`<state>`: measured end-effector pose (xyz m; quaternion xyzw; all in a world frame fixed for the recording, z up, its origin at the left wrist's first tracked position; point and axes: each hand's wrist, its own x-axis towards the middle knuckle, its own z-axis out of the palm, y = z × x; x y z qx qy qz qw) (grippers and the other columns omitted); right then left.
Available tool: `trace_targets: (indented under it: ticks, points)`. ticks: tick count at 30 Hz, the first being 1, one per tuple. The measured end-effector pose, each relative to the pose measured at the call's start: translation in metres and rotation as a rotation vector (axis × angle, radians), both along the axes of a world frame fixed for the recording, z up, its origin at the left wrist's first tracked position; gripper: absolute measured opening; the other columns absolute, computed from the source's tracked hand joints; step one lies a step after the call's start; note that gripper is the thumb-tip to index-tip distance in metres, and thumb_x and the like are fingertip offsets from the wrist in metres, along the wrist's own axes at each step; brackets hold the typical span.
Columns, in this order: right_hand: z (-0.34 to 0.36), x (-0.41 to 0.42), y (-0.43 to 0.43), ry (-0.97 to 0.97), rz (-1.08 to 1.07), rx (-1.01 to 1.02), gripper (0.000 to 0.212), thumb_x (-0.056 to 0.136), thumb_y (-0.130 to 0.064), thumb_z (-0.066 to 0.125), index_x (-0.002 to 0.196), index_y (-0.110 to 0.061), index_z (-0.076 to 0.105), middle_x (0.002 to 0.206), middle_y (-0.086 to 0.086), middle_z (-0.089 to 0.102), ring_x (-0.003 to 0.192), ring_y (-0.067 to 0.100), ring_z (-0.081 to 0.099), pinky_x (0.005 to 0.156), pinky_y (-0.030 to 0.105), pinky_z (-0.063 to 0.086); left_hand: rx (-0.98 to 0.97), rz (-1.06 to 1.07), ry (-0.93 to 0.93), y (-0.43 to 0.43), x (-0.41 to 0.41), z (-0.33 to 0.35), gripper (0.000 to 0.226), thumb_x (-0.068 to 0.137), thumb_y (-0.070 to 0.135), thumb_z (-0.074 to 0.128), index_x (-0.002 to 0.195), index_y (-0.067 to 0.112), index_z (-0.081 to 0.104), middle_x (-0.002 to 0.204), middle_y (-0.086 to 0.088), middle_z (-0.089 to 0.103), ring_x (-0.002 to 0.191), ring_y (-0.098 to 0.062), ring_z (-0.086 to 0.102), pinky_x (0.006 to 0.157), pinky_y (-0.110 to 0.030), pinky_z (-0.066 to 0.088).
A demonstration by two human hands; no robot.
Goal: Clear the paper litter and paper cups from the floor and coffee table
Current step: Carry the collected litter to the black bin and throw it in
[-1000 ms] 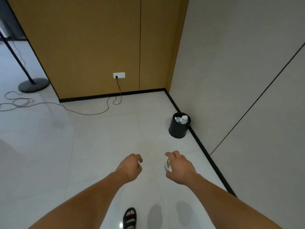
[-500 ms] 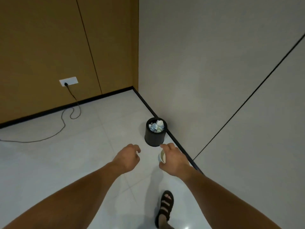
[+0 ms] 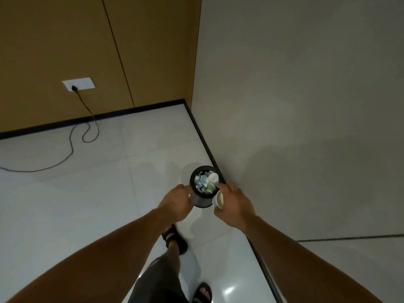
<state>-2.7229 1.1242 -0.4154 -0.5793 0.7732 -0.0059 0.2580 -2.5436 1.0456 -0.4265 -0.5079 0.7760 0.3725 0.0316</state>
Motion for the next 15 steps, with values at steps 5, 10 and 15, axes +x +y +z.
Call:
trace_targets:
  ticks: [5,10,15]
  points:
    - [-0.065,-0.045,-0.099,0.035,-0.024,0.074,0.077,0.081,-0.040,0.071,0.145,-0.025,0.031,0.138,0.004,0.040,0.116,0.025,0.048,0.091,0.038,0.049,0.082,0.009,0.040,-0.090,-0.053,-0.078,0.033,0.094,0.021,0.047,0.126,0.016,0.054,0.126,-0.009,0.054,0.111,-0.026,0.055,0.094,-0.032,0.046]
    - [-0.156,-0.084,-0.170,0.012,-0.038,0.162,0.073,0.083,-0.038,0.070,0.144,-0.024,0.032,0.138,0.004,0.040,0.118,0.024,0.048,0.090,0.037,0.049,0.197,0.012,0.012,-0.137,-0.088,-0.174,0.037,0.093,0.020,0.045,0.130,0.017,0.050,0.127,-0.006,0.052,0.112,-0.024,0.053,0.090,-0.031,0.045]
    - [-0.264,-0.117,-0.221,0.017,0.051,0.206,0.074,0.084,-0.038,0.069,0.146,-0.024,0.030,0.141,0.005,0.038,0.123,0.026,0.046,0.092,0.036,0.046,0.223,0.028,0.014,-0.173,-0.126,-0.278,0.034,0.094,0.019,0.046,0.127,0.014,0.052,0.125,-0.007,0.051,0.111,-0.024,0.052,0.088,-0.031,0.045]
